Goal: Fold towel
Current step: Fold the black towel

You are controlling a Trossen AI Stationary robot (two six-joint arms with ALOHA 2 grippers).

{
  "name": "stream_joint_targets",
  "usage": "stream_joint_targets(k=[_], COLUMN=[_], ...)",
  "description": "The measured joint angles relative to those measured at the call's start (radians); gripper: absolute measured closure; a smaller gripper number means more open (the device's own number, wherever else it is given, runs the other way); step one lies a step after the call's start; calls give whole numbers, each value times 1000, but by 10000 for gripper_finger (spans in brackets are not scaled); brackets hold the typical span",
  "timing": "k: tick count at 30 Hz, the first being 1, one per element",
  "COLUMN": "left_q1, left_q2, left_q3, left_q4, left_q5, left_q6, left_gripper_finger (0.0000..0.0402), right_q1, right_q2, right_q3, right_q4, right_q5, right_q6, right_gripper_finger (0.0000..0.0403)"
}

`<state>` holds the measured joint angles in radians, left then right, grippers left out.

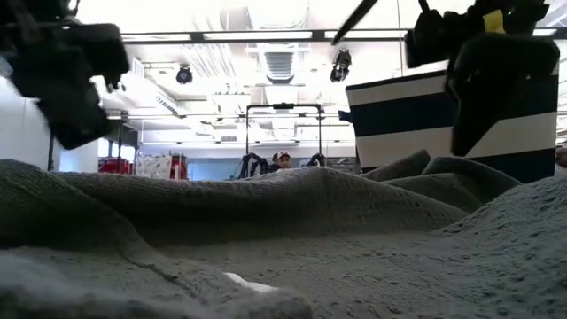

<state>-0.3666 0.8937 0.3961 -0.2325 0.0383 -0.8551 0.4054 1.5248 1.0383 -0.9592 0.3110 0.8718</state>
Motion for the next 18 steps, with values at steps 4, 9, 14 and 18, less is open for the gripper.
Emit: stream_joint_targets(k=[4,9,14,18], left_q1=[-31,-59,-59,-59], left_q2=[5,3,8,17], left_q3=[-18,-28,-82,-148], left_q4=[-158,-326,-214,-60], left_q5=[59,96,76,58], left_q6=[-181,-278,-299,-299], left_gripper_finger=[399,386,369,351], right_q1=[-2,-39,-97,-128], right_q2=[-65,-112,-113,-113], right_q3=[-54,-163,-248,-268], right_q4=[69,268,459,532], right_q5=[-23,-48,-58,-57], right_q6=[163,273,315,341], right_gripper_finger=[248,250,256,261])
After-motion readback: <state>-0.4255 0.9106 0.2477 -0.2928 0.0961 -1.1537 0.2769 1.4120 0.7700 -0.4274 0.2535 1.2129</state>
